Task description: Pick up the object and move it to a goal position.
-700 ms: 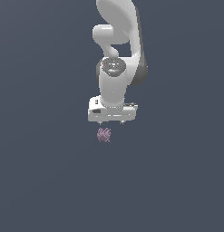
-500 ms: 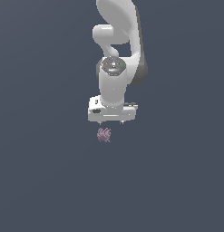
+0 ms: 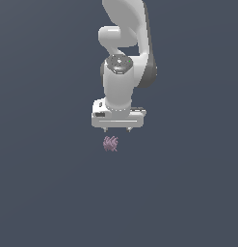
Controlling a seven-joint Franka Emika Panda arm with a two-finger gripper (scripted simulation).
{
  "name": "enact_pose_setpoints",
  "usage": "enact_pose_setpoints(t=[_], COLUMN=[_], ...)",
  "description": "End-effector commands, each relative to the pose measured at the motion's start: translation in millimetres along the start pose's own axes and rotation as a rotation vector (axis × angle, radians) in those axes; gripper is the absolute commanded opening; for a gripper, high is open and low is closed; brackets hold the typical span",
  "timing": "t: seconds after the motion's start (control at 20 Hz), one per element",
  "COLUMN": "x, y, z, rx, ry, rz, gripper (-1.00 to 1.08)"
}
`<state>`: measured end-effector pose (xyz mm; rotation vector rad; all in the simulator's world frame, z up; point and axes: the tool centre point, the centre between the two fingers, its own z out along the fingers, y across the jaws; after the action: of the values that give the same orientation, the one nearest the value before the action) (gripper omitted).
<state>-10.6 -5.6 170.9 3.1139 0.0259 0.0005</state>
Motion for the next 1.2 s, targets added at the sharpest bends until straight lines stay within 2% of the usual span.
enact_pose_setpoints(t=[0.0, 0.55, 1.15], x=[-0.1, -0.5, -1.4], y=[0.0, 2.8, 10.2], z=[0.3, 6.5, 21.9], rx=[0.000, -0.001, 0.000], ry=[0.000, -0.002, -0.005], rz=[0.000, -0.106, -0.382], gripper=[1.00, 1.00, 1.00])
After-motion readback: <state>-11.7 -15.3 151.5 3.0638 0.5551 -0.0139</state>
